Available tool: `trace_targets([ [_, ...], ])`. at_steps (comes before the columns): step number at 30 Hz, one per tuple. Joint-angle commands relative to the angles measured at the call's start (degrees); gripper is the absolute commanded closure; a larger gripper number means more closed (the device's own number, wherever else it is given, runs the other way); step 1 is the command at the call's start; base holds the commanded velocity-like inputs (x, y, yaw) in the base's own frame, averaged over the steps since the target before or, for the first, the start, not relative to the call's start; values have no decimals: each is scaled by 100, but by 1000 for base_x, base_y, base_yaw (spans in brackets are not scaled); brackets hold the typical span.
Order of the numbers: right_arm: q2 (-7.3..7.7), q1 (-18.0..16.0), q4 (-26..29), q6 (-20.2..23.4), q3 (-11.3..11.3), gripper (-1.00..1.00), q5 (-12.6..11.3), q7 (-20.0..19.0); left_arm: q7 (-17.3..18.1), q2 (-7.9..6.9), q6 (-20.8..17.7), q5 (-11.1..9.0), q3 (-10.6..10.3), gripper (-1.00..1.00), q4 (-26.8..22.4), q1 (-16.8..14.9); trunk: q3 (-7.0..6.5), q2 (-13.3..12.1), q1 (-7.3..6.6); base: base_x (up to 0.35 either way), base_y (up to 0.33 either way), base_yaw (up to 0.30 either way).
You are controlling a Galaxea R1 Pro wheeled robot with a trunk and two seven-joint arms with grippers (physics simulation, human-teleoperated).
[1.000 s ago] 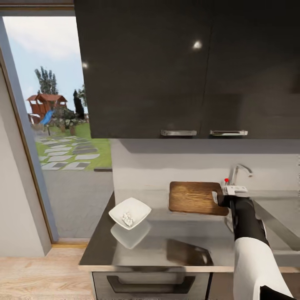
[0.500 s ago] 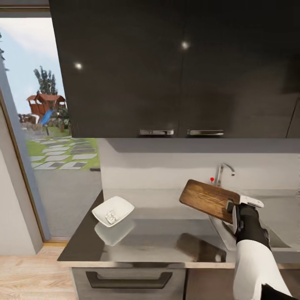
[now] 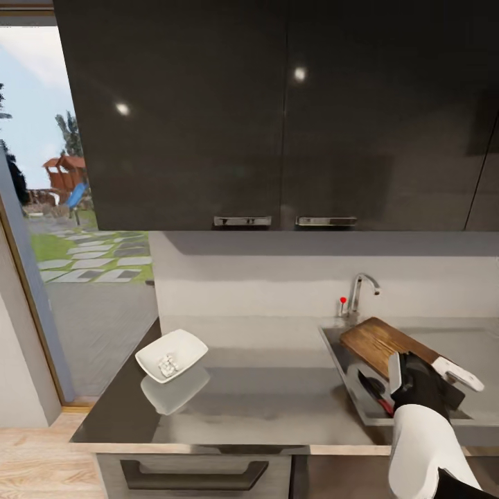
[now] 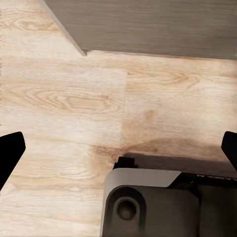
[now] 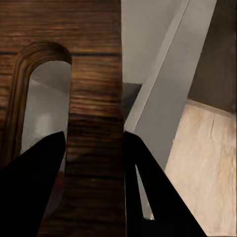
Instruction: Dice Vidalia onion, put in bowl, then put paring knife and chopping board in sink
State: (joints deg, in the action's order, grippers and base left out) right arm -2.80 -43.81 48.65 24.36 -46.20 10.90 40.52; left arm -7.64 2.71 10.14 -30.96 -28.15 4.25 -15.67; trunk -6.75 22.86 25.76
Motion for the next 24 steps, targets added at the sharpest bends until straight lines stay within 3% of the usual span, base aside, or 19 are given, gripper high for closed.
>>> trace_targets([
  [1, -2, -7, 20, 24, -18, 100, 6, 137, -9, 4, 32, -15, -33, -100, 23, -6, 2, 6, 2, 0, 0, 0],
  [4, 10, -18, 33, 16, -14, 100, -125, 695, -28, 4, 32, -16, -33, -100, 23, -6, 2, 6, 2, 0, 0, 0],
  [8, -23, -68, 31, 9, 115, 100, -787, 1568, -35, -1, 32, -16, -33, -100, 23, -6, 2, 6, 2, 0, 0, 0],
  [11, -255, -96, 30, -57, 850, 100, -1361, 2237, -36, -4, 32, -16, -33, -100, 23, -6, 2, 6, 2, 0, 0, 0],
  [16, -340, -167, 30, -193, 1764, 100, -2546, 2923, -36, 1, 32, -16, -33, -100, 23, -6, 2, 6, 2, 24, -25, 0],
  [18, -343, -193, 30, -218, 1923, 100, -2687, 3091, -36, 1, 32, -16, -33, -100, 23, -6, 2, 6, 2, 155, -148, 0],
  [24, -301, -206, 25, -740, 1991, 100, -2734, 3409, -43, -3, 32, -16, -33, -100, 23, -6, 2, 6, 2, 229, -210, 0],
])
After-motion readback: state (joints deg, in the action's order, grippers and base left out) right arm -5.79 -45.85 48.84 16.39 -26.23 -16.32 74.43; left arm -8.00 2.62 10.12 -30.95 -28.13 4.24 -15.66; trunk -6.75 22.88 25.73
